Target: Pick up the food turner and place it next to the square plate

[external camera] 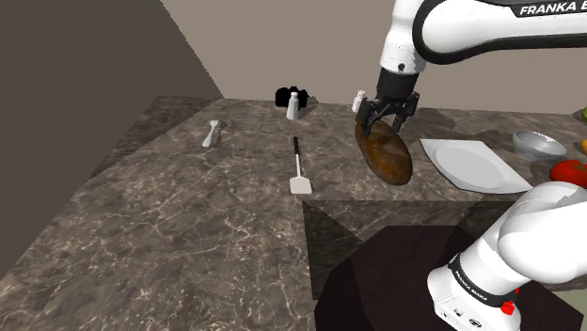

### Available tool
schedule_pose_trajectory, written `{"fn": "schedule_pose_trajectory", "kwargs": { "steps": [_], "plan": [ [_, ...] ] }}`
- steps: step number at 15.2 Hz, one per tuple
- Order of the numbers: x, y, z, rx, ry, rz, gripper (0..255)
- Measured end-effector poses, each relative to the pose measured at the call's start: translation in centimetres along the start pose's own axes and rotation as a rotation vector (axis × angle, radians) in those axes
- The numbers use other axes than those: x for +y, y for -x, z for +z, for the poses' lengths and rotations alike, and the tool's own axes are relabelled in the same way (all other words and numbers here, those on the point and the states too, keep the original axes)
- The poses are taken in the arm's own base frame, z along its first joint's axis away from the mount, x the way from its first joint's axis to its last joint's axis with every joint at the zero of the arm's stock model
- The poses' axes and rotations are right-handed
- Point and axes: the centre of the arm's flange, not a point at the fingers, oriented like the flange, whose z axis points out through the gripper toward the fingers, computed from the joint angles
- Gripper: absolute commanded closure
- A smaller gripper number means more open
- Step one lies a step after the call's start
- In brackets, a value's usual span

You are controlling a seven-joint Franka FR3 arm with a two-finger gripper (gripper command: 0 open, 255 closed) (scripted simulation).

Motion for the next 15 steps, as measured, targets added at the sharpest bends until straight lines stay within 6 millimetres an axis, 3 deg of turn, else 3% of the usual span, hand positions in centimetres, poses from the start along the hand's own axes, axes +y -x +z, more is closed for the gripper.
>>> {"fn": "schedule_pose_trajectory", "kwargs": {
  "steps": [15],
  "plan": [
    [-11.8, -10.9, 10.0, 0.065, -0.035, 0.250, 0]
  ]
}}
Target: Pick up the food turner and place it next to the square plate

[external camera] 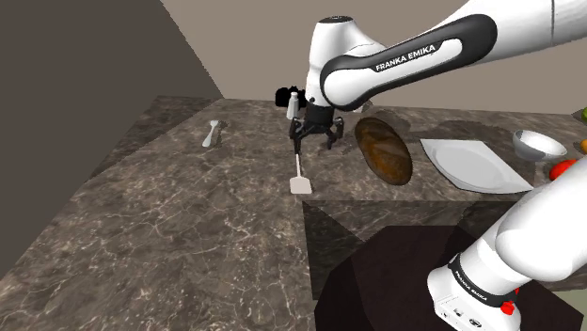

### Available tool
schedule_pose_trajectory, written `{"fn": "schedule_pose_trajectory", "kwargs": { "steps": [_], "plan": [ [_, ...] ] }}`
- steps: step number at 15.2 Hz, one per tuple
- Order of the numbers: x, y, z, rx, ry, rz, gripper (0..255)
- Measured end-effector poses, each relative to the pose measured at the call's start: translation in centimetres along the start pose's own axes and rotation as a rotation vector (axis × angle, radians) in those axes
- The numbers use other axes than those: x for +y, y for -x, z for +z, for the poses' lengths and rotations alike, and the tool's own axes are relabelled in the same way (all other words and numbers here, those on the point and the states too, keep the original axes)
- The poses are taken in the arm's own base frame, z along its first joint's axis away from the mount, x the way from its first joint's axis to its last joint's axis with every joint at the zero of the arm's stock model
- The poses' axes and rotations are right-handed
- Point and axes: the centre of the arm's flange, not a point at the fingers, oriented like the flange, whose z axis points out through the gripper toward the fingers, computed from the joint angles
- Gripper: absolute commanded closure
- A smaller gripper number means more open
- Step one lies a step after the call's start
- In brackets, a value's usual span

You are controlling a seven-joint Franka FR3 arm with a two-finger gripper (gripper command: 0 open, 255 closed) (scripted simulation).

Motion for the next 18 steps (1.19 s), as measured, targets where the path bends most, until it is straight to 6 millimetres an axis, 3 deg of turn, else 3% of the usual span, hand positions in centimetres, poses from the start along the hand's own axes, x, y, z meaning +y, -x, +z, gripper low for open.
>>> {"fn": "schedule_pose_trajectory", "kwargs": {
  "steps": [5, 11, 18],
  "plan": [
    [-3.5, -2.3, 3.3, 0.016, -0.009, 0.064, 0],
    [-3.7, -2.5, 6.4, 0.017, -0.010, 0.069, 0],
    [-3.6, -2.5, 6.9, 0.017, -0.011, 0.069, 0]
  ]
}}
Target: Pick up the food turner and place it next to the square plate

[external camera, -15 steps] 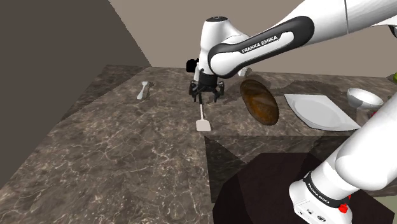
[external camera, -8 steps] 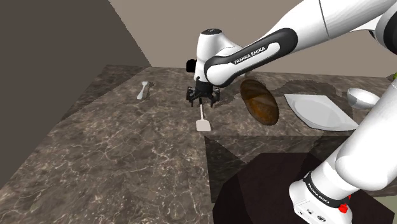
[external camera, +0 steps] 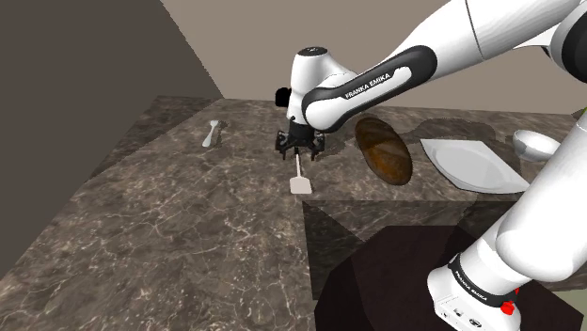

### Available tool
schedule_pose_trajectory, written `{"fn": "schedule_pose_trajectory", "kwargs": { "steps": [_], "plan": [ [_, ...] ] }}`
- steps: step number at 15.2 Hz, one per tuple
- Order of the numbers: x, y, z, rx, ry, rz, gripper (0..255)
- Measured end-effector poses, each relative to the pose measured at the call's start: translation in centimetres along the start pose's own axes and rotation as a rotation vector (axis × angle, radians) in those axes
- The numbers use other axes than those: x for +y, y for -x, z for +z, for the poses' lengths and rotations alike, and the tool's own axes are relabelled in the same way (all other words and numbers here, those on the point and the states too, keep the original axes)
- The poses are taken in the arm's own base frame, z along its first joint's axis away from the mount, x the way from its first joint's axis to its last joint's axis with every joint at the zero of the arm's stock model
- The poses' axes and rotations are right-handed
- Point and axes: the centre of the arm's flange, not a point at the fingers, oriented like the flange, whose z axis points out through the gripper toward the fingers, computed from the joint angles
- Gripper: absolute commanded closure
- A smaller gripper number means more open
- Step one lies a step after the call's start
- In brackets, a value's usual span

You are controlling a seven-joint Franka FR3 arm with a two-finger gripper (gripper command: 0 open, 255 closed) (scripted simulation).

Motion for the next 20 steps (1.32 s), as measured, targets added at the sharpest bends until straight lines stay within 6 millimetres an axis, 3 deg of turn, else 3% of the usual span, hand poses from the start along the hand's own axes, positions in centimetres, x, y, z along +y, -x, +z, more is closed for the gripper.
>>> {"fn": "schedule_pose_trajectory", "kwargs": {
  "steps": [1, 11, 20],
  "plan": [
    [0.0, 0.0, 0.0, 0.000, 0.000, 0.000, 255],
    [0.0, 0.0, 0.0, 0.000, 0.000, 0.000, 255],
    [0.0, -0.3, -4.2, 0.000, 0.000, 0.000, 255]
  ]
}}
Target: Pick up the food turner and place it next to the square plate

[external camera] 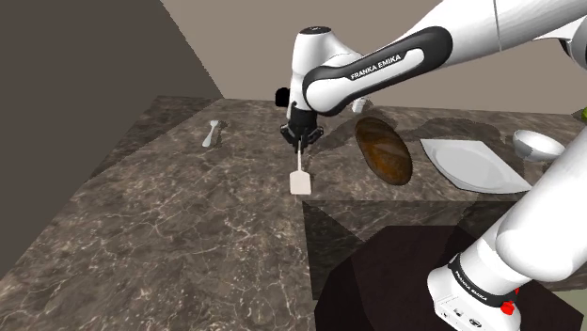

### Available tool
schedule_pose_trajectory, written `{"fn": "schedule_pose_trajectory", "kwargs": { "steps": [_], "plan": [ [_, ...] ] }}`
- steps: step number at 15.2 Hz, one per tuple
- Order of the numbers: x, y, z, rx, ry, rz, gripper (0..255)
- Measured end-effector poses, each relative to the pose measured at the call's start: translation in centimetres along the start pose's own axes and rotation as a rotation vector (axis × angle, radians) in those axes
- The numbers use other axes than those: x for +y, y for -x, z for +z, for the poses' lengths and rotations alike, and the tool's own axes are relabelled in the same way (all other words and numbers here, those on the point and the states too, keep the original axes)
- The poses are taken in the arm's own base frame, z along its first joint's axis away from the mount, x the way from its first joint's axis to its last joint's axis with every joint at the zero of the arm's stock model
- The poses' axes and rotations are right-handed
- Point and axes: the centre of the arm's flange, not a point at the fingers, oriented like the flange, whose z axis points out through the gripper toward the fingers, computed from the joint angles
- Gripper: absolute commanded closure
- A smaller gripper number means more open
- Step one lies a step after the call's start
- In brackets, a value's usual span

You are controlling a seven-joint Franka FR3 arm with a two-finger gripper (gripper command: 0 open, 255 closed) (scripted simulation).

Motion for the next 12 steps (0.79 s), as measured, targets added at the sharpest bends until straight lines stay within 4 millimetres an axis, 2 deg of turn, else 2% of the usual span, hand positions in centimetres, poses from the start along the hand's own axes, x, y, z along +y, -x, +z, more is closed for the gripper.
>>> {"fn": "schedule_pose_trajectory", "kwargs": {
  "steps": [10, 12],
  "plan": [
    [-0.1, -0.3, -5.2, 0.000, 0.000, 0.000, 255],
    [1.3, -1.0, -5.7, 0.000, 0.000, 0.000, 255]
  ]
}}
